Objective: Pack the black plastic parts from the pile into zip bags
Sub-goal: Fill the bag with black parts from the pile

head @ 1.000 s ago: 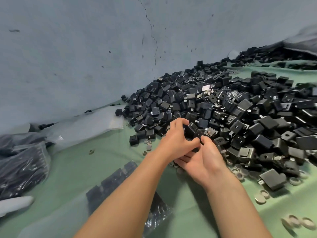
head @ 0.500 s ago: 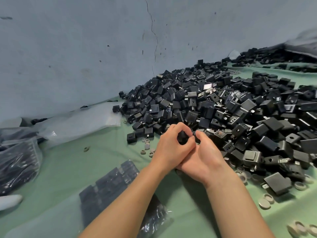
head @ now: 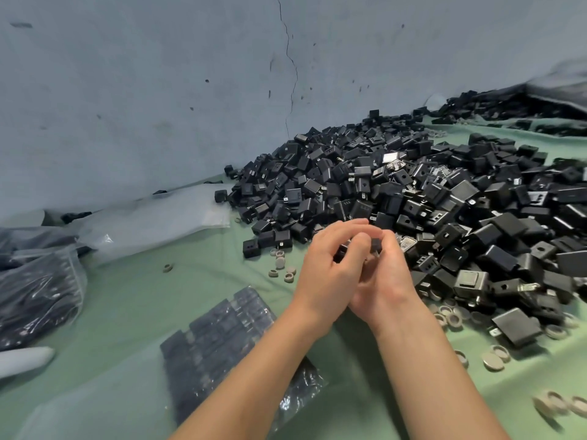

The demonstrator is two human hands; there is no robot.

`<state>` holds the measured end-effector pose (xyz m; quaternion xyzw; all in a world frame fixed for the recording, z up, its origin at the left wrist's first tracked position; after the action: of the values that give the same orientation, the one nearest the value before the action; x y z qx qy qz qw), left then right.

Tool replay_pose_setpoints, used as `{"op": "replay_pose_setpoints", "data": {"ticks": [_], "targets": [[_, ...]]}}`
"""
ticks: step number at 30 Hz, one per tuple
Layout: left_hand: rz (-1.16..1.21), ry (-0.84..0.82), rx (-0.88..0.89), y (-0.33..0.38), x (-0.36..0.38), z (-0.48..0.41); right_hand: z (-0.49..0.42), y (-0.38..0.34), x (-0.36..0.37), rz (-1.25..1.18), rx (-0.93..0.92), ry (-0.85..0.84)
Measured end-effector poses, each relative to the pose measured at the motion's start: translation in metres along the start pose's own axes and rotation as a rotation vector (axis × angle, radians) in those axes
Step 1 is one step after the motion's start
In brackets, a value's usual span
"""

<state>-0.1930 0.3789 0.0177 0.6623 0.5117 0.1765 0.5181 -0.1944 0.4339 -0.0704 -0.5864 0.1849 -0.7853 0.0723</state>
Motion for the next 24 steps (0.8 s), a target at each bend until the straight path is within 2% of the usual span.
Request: {"op": "replay_pose_setpoints", "data": {"ticks": [3,8,11,14,20,24], "targets": [[0.122,0.106,-0.023,0.011,-0.014,0.005,0.001,0.005,0.005,-0.061,0.016,0.007],[0.192,0.268,0.043,0.044,-0.057,0.024,0.007,0.015,0.018,-0.091,-0.013,-0.062],[0.203,0.36,0.038,0.053,-0.091,0.05,0.014,0.023,0.02,-0.101,-0.013,-0.037],[0.187,0.402,0.001,0.055,-0.124,0.081,0.023,0.031,0.016,-0.109,-0.002,0.014],[0.228,0.573,-0.137,0.032,-0.19,0.15,0.051,0.054,0.023,-0.054,0.053,-0.02],[0.284,0.673,-0.238,0.013,-0.204,0.183,0.069,0.073,0.03,-0.043,0.053,-0.059]]}}
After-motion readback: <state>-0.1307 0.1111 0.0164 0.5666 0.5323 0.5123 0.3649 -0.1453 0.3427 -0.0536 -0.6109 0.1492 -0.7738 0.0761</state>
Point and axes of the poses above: each hand's wrist, its own z-axis away from the middle knuckle, its own x-axis out of the palm, y = z × x, the point moved 10 cm from there along -z, towards the middle knuckle, and after that the axes turned 1 degree about -y, right-handed, at the moved point
